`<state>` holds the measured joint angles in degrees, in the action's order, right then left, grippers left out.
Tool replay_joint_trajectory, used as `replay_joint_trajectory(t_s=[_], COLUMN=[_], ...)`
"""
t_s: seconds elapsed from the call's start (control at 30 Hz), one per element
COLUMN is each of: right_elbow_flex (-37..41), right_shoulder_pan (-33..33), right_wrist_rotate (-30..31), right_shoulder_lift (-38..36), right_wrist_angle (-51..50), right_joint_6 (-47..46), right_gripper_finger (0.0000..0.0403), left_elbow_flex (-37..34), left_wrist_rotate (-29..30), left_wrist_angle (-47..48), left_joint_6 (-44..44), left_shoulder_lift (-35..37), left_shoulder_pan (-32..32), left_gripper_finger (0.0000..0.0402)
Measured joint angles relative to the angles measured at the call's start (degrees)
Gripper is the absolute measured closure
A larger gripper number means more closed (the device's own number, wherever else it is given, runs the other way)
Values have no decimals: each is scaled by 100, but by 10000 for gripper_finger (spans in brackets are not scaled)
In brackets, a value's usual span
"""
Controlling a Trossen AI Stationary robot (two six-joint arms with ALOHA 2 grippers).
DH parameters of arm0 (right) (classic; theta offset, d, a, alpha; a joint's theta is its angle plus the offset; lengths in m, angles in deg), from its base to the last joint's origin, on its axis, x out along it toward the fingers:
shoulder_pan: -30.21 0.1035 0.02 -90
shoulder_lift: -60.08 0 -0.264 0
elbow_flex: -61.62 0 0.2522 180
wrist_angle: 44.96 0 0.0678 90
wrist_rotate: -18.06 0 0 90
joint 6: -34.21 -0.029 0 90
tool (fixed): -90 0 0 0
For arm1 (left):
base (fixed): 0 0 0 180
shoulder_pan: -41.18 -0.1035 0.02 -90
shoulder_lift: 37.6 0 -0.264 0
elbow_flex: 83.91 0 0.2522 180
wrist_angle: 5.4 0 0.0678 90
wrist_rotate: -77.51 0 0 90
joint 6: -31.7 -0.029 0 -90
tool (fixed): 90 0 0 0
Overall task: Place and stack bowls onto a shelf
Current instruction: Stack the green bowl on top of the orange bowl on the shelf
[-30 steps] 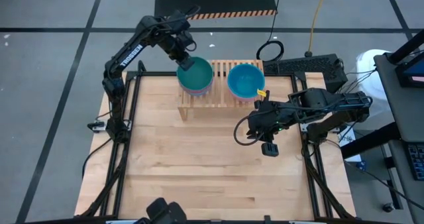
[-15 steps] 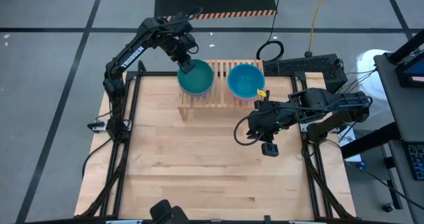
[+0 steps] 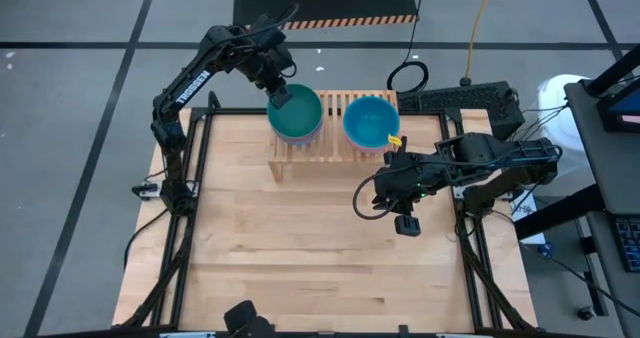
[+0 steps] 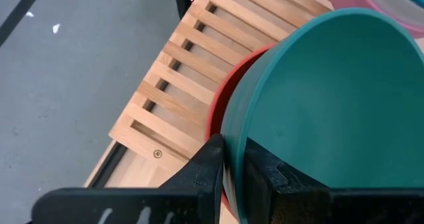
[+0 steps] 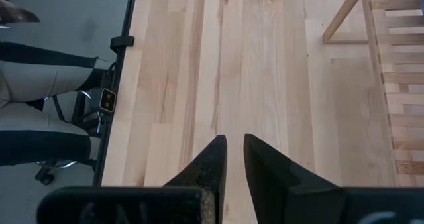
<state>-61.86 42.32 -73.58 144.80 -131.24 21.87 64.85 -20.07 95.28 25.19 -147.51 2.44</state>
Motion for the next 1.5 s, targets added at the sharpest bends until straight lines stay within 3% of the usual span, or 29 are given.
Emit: replay_joint_trajectory(t_s=[1.5], right_elbow_flex=[1], right_shoulder_pan=[1], right_wrist_rotate=[-8], right_shoulder_lift=[0], right_wrist_angle=[3], right_joint_6=[2], right_gripper_finger=[358], left_elbow_flex=[-2], left_wrist_rotate=[16], left_wrist_angle=[-21], left_joint_6=[-288], left_shoulder_lift=[271], left_shoulder_pan=[169], left_gripper_finger=[357])
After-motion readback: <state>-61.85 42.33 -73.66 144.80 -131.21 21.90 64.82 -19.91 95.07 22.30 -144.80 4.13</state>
